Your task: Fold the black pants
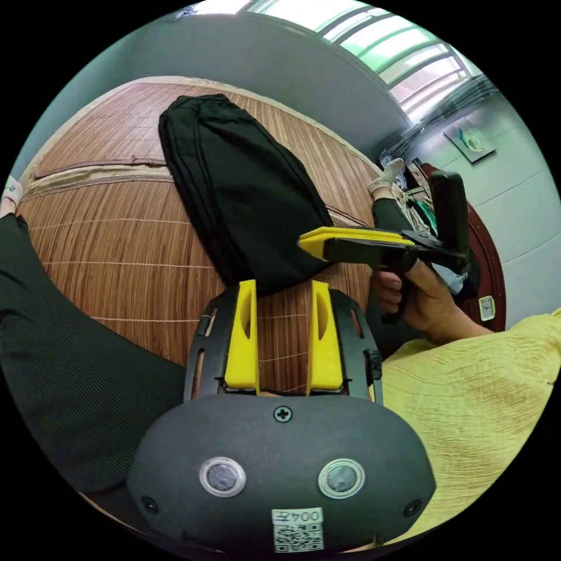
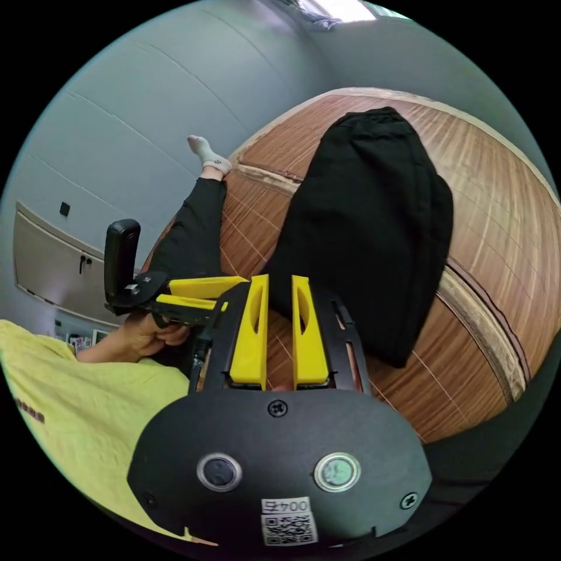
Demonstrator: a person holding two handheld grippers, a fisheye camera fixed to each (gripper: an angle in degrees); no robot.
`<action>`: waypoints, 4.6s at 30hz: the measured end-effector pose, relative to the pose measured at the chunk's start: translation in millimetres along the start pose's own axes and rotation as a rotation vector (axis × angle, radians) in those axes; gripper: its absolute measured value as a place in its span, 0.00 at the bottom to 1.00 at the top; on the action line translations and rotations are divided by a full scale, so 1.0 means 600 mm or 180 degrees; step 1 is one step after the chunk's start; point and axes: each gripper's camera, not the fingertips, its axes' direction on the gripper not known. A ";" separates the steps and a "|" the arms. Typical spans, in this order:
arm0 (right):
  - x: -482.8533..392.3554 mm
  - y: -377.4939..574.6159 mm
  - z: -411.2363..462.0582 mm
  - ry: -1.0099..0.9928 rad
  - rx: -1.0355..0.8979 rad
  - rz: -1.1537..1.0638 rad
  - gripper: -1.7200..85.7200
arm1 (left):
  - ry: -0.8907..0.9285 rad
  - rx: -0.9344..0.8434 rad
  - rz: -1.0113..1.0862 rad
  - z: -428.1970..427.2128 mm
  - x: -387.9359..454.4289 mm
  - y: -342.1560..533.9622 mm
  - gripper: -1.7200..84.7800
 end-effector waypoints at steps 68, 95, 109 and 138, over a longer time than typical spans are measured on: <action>0.058 -0.006 -0.009 0.0451 -0.0626 -0.0030 0.09 | 0.1178 -0.0250 -0.1294 0.097 -0.350 0.020 0.03; 0.082 0.028 0.045 0.1180 -0.0972 -0.0226 0.03 | 0.0357 -0.0755 -0.0857 0.132 -0.323 -0.016 0.02; 0.308 0.085 -0.050 -0.0667 -0.0094 0.0605 0.12 | 0.1459 -0.0214 -0.1282 0.101 -0.387 0.008 0.06; 0.430 0.130 -0.028 -0.0764 -0.0386 0.0607 0.10 | 0.0915 -0.0472 -0.0530 0.094 -0.277 -0.023 0.11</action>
